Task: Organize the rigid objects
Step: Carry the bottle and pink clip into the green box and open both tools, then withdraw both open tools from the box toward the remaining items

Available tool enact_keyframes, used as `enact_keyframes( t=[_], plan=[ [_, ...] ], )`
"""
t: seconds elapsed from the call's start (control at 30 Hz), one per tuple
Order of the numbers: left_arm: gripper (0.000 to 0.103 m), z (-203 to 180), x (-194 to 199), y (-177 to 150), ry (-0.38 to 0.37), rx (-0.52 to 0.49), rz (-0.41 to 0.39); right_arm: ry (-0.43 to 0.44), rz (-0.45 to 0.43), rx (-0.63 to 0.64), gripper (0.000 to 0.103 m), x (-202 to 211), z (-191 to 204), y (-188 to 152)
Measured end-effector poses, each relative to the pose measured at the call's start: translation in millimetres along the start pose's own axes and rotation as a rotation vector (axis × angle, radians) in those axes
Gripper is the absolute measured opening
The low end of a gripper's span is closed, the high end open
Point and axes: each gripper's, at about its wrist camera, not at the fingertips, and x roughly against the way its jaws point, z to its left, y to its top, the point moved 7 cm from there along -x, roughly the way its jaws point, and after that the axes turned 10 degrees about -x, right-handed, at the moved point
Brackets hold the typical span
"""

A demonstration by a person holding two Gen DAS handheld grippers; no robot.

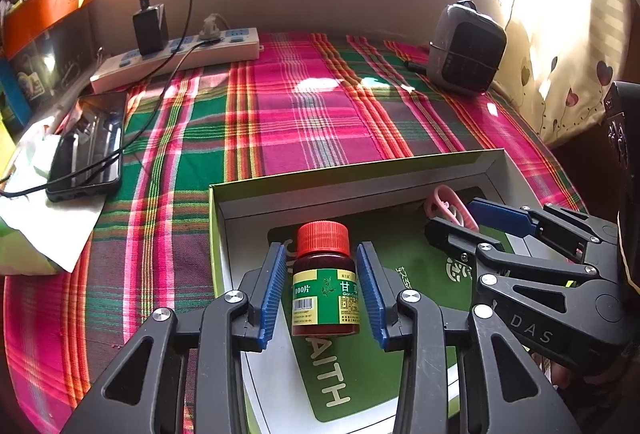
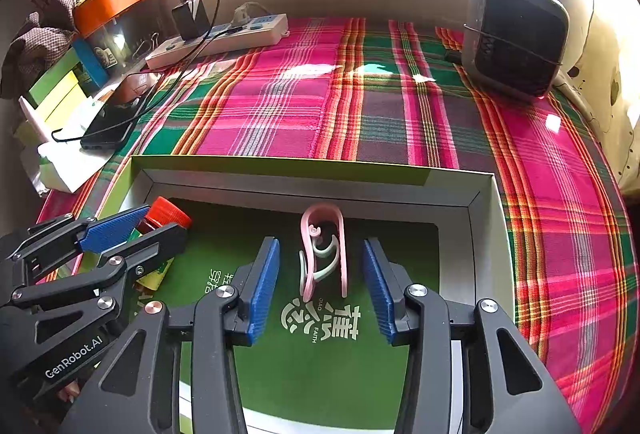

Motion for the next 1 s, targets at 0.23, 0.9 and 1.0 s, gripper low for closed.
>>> enact_keyframes(
  t=[0.23, 0.9, 1.0],
  plan=[
    [0.041, 4, 17, -2, 0.027, 0.017, -0.026, 0.004, -0.021, -0.008, 0.049, 11, -1, -2],
    [0.041, 11, 93, -58, 0.053, 0.111, -0.116, 0.044, -0.146, -0.085, 0.05, 87, -26, -31],
    [0.041, 15, 103, -72, 0.056, 0.144, -0.123, 0.035, -0.165, -0.104, 0.05, 101, -38, -40]
  ],
)
